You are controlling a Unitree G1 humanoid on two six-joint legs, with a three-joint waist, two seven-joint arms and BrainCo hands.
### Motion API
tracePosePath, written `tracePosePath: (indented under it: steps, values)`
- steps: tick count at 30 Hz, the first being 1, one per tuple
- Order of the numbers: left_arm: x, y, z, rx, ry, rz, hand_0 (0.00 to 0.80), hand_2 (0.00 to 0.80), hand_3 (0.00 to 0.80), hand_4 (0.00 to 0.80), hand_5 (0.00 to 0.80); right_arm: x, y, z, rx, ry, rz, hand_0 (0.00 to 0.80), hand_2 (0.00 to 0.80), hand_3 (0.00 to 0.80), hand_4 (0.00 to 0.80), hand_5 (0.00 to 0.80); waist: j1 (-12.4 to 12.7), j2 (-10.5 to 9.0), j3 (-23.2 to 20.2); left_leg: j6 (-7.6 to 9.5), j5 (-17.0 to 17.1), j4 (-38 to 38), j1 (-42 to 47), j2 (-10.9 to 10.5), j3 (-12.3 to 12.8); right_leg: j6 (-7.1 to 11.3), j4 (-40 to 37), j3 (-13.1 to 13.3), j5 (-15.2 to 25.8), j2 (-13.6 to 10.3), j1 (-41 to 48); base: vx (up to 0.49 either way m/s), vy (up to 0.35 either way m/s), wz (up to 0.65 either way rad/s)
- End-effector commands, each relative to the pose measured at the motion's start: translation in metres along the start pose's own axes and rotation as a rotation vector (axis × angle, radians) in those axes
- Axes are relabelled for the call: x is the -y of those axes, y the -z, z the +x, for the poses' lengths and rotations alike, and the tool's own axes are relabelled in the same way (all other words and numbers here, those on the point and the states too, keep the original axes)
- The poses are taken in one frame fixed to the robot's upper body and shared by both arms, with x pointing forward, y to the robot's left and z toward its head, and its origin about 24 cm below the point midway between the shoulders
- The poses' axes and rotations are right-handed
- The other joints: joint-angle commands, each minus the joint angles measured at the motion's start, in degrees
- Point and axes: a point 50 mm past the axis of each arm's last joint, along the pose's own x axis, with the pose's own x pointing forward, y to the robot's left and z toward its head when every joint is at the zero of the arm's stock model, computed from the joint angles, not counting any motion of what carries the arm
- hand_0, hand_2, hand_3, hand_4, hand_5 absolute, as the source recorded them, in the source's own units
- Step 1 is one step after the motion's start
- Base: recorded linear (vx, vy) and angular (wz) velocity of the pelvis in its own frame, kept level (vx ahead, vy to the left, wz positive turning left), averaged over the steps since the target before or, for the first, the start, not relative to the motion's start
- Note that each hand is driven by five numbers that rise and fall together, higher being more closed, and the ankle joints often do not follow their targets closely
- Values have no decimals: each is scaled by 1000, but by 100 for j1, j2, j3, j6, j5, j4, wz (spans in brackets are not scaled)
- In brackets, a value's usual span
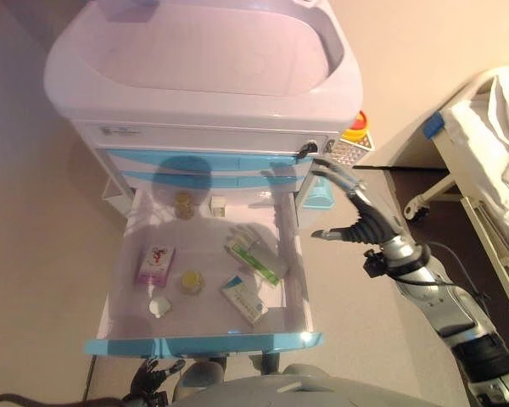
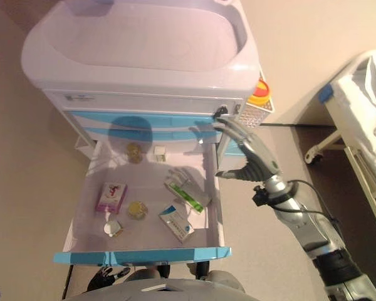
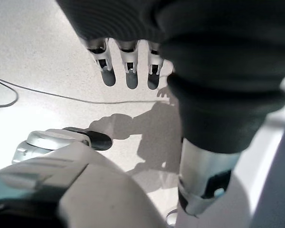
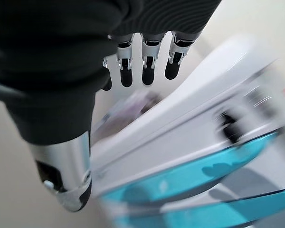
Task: Open the drawer and pick up the medicine
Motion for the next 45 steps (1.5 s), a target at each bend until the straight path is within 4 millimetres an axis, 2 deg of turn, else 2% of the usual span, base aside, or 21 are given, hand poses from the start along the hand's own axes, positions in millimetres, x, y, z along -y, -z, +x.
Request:
tracePosePath:
  steps: [1,9,14,18,21,30,45]
  values:
    - [-4,-4,2,-13,-19,18,0,0,0,0,0,1,-15,31,124,-51,19,0,0,0,0,0,362,-123,-71,-72,-360,-52,-157,-274,-213,304,467,16,-388,16,-53,49,-47,29]
    - [-6,-15,6,-2,3,144,0,0,0,0,0,-39,-4,62,116,-239,-27,0,0,0,0,0,819,-43,16,-120,-227,-100,-191,-319,-681,208,521,-367,-502,-6,85,34,-36,42]
    - [8,-31,9,70,96,303,0,0,0,0,0,-63,8,68,73,-312,-81,0,0,0,0,0,1050,28,54,-157,-135,-112,-277,-359,-959,171,515,-670,-548,-39,145,-6,-33,43]
    - [16,-39,11,100,144,336,0,0,0,0,0,-83,23,61,-4,-389,-109,0,0,0,0,0,1178,118,54,-181,-87,-95,-331,-382,-1126,163,546,-890,-580,-79,170,-11,-6,31]
    - [22,-42,11,109,164,342,0,0,0,0,0,-96,27,58,-38,-420,-104,0,0,0,0,0,1237,141,36,-199,-78,-83,-333,-396,-1202,168,554,-998,-594,-106,208,13,-5,12]
    - [32,-44,11,132,219,427,0,0,0,0,0,-129,31,41,-77,-533,-104,0,0,0,0,0,1329,141,22,-193,-77,-23,-333,-414,-1317,175,630,-1091,-625,-133,248,30,-10,8]
    - [24,-49,13,139,202,447,0,0,0,0,0,-154,34,35,-111,-597,-177,0,0,0,0,0,1499,106,90,-194,-42,10,-394,-449,-1538,139,675,-1188,-660,-110,232,16,-8,2]
